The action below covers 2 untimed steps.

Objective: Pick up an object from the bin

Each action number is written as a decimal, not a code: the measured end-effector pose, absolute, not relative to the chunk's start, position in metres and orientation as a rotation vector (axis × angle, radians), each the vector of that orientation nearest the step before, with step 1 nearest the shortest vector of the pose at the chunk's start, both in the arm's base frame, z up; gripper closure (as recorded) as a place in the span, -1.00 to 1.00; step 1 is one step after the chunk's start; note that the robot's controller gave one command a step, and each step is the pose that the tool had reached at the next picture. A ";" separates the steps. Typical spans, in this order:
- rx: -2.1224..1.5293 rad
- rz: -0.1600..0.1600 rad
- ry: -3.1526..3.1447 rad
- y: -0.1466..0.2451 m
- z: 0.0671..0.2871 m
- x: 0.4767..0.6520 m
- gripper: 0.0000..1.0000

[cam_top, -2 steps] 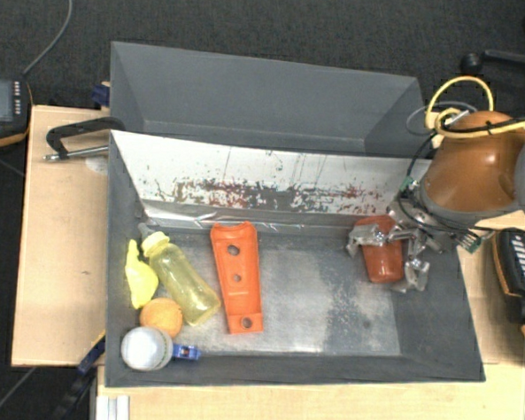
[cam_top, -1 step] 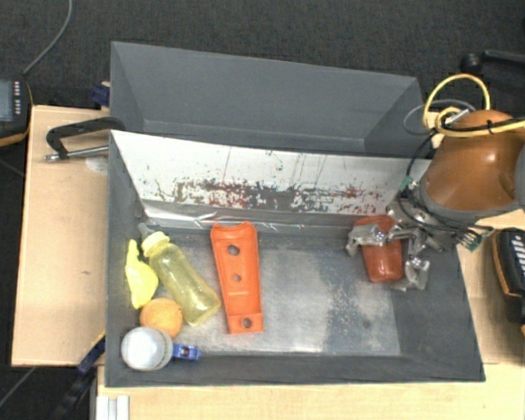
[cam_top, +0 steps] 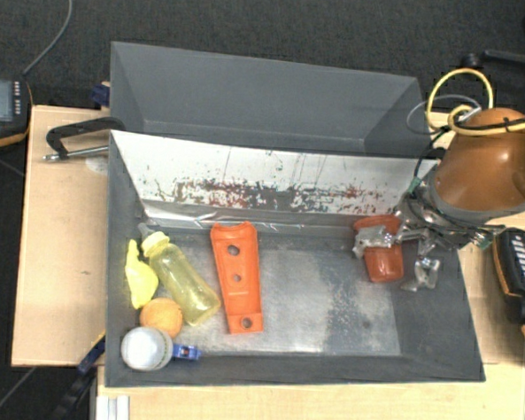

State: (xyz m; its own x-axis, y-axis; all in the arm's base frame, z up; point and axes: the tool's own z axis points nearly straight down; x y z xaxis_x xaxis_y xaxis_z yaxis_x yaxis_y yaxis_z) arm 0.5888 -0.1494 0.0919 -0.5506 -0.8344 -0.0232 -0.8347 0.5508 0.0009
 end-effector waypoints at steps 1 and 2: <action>-1.635 0.032 2.656 -0.146 0.083 0.597 -1.00; -1.806 0.035 2.535 -0.139 0.077 0.598 -1.00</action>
Offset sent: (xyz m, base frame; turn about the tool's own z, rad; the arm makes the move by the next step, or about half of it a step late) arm 0.0059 0.0025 -0.0219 -0.3381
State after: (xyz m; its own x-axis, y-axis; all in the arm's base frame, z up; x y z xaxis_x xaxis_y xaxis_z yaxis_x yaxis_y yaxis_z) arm 0.5978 -0.1388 0.0768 -0.3262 -0.9446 -0.0365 -0.9452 0.3264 0.0014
